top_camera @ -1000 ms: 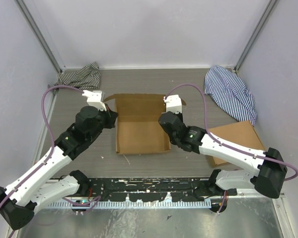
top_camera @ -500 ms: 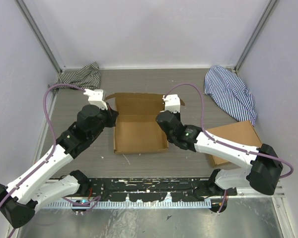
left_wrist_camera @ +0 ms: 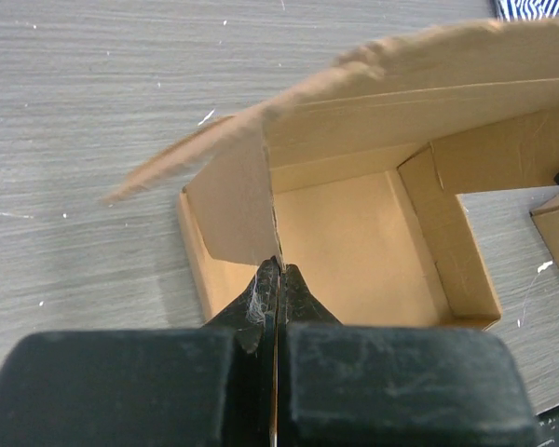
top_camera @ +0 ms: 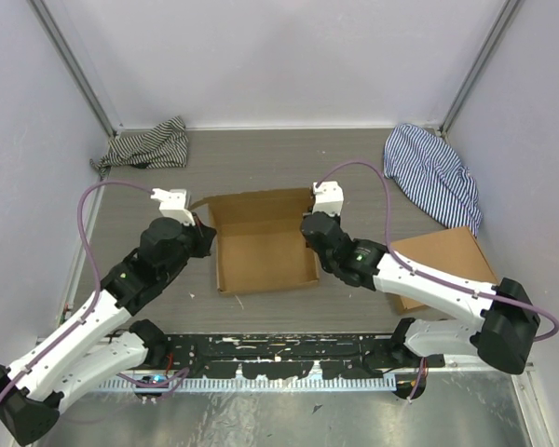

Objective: Fold the paper box

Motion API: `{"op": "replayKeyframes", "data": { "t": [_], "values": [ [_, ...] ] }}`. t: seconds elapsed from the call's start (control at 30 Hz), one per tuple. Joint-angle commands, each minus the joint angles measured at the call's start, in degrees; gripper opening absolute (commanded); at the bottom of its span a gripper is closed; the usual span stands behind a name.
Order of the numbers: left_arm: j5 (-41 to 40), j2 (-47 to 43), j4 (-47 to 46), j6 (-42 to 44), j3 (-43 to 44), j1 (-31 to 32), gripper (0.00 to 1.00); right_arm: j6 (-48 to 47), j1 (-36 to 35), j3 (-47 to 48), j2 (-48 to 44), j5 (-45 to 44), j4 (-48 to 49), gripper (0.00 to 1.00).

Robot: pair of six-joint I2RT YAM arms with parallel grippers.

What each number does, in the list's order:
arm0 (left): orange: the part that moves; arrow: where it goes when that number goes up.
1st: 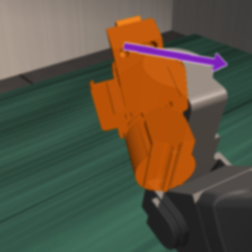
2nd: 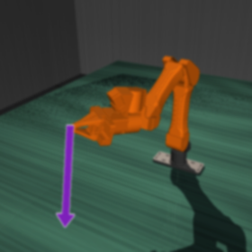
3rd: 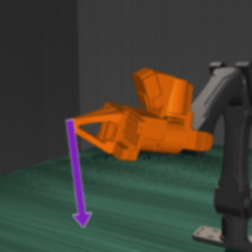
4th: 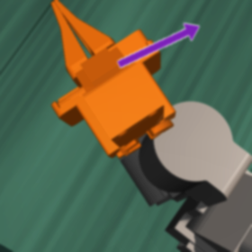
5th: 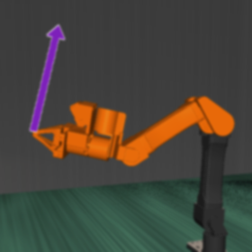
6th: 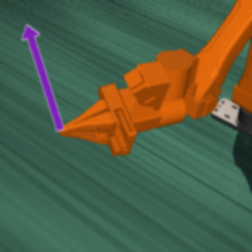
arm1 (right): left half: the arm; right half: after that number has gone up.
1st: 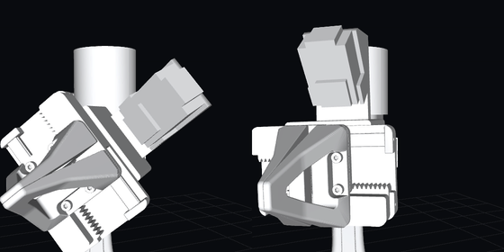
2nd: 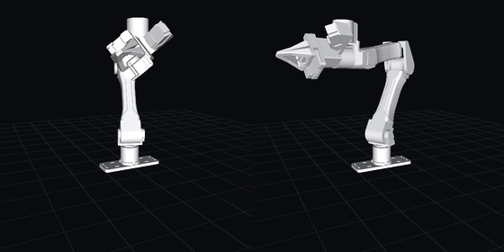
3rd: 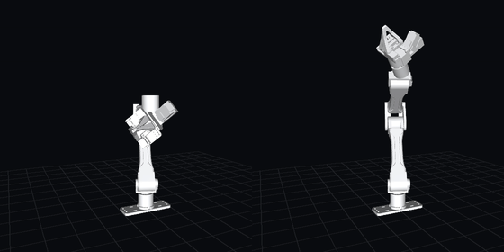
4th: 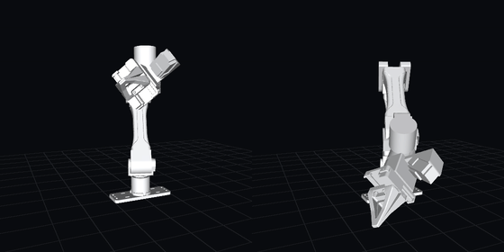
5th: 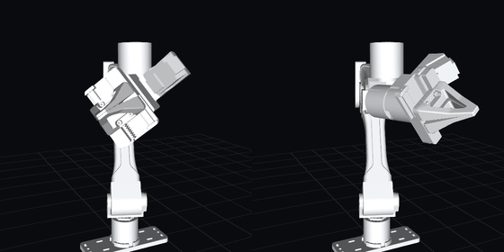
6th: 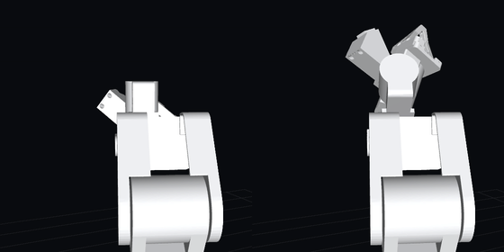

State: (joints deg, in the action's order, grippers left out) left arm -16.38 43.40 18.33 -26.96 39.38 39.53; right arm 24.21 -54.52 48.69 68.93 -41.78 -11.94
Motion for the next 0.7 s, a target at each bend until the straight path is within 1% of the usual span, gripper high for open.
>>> {"op": "replayKeyframes", "data": {
  "t": [0.0, 0.1, 0.17, 0.2, 0.3, 0.43, 0.53, 0.67],
  "values": [
    [1.4, -2.4, 1.8, -2.3, -2.1, 0.3, 0.00, 2.0, -0.4, -0.5, -3.4, 8.3, -4.3, 0.24],
    [1.8, -3.3, 3.0, -3.2, -2.7, 0.4, 0.00, 1.1, -0.6, 0.0, -7.3, 12.6, -9.9, 0.42],
    [2.2, -3.6, 3.3, -3.7, -3.1, 0.4, 0.00, -0.5, -0.6, 0.6, -9.7, 17.1, -13.9, 0.50],
    [2.5, -3.7, 3.3, -4.1, -3.3, 0.4, 0.00, -1.3, -0.6, 1.0, -10.9, 19.7, -15.9, 0.52],
    [3.9, -3.8, 4.2, -4.5, -3.4, 0.4, 0.00, -4.0, -0.7, 3.1, -14.5, 26.8, -22.6, 0.56],
    [5.4, -4.8, 7.8, -5.0, -3.2, 0.4, 0.00, -6.9, -0.7, 6.5, -19.2, 36.2, -29.3, 0.59],
    [7.5, -6.9, 11.4, -5.4, -2.8, 0.4, 0.00, -8.2, -0.7, 7.7, -22.3, 42.2, -30.3, 0.60],
    [11.3, -12.6, 17.2, -6.6, -2.1, 0.5, 0.00, -8.7, -0.6, 8.5, -26.3, 49.6, -27.9, 0.60]
  ]
}}
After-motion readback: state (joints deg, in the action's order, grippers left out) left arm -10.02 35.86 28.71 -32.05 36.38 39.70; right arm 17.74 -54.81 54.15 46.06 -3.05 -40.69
